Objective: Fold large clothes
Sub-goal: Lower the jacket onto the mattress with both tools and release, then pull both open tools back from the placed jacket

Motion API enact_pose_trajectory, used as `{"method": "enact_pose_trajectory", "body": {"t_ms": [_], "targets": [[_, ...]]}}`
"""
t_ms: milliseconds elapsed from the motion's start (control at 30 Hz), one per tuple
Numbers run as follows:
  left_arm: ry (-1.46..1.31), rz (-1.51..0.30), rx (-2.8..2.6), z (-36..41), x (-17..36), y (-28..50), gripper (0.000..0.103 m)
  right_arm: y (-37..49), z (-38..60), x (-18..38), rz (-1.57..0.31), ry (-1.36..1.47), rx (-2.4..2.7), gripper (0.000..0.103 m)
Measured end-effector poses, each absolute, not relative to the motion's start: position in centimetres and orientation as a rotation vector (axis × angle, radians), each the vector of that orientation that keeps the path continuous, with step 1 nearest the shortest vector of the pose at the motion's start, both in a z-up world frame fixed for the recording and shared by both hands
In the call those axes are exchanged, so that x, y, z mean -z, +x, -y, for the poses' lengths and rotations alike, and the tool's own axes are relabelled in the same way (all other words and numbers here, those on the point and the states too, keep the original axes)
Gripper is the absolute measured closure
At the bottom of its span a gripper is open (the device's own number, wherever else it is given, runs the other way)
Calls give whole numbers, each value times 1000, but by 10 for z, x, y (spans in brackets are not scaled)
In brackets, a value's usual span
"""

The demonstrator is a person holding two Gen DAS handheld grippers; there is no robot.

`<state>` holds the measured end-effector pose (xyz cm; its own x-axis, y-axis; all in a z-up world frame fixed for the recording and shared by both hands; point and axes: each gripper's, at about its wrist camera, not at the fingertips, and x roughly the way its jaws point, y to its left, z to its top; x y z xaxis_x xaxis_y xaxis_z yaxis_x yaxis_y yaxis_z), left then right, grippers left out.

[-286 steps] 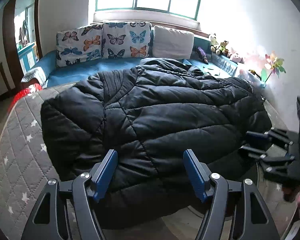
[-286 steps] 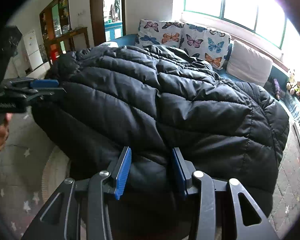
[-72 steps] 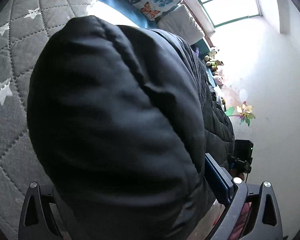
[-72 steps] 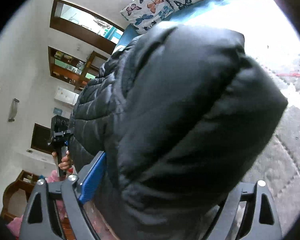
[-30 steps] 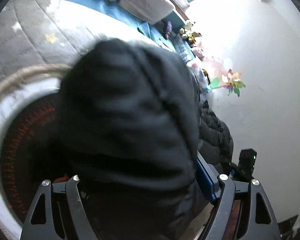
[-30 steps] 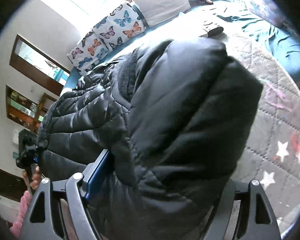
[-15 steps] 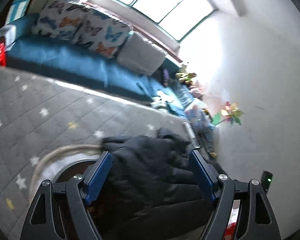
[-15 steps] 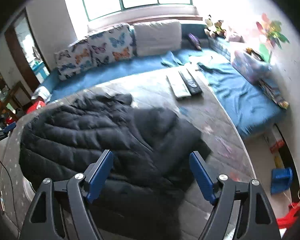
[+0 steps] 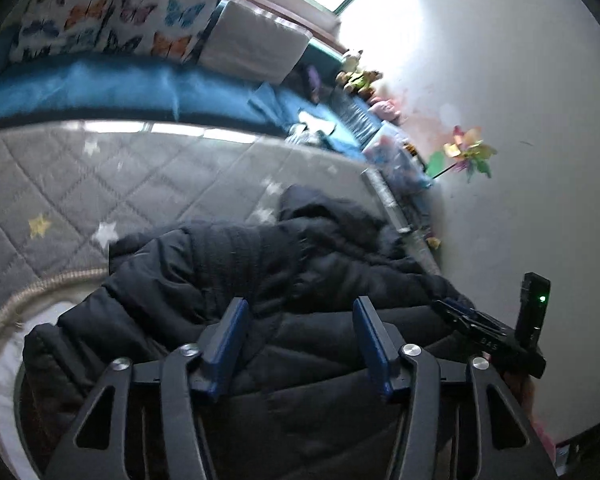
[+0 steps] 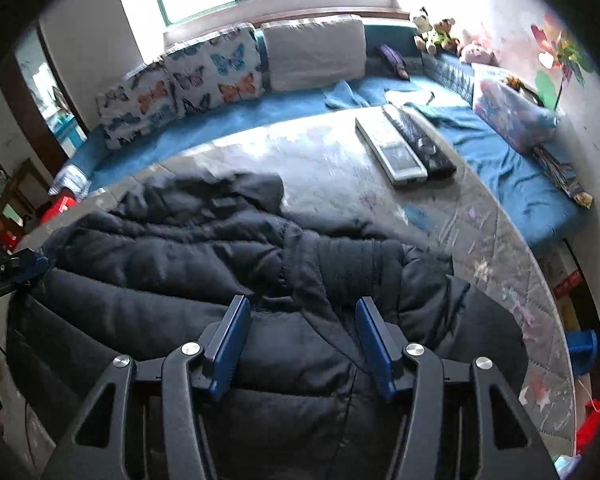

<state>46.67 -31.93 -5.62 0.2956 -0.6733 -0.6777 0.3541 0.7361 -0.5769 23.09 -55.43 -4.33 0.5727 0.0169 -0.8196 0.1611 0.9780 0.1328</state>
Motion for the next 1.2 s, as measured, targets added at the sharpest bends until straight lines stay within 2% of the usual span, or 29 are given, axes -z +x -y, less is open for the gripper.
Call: {"method": "enact_pose_trajectory", "body": {"t_ms": [67, 200, 533, 633, 700, 733, 767, 833, 900, 1200], "targets": [[-341, -1099, 686, 320, 80, 474, 63, 232, 551, 48, -973, 162, 104, 43], [-399, -1120, 688, 318, 98, 483, 63, 233, 544, 51, -985, 114, 127, 43], [-172, -947, 645, 321, 36, 410, 62, 181, 511, 12, -883, 32, 115, 43], [-95, -924, 626, 325, 29, 381, 53, 159, 495, 5, -868, 11, 107, 43], [-37, -892, 600, 326, 25, 358, 41, 147, 487, 3, -857, -7, 109, 41], [-14, -878, 587, 326, 24, 349, 31, 140, 483, 3, -848, -17, 114, 40], [6, -862, 573, 326, 24, 340, 25, 134, 478, 2, -841, -21, 118, 38], [34, -831, 564, 322, 22, 319, 23, 120, 471, 2, -828, -6, 114, 37], [58, -818, 546, 320, 19, 301, 11, 109, 464, 3, -821, 7, 116, 35], [77, -786, 530, 300, 7, 228, 5, 63, 427, 2, -775, 19, 146, 27]]}}
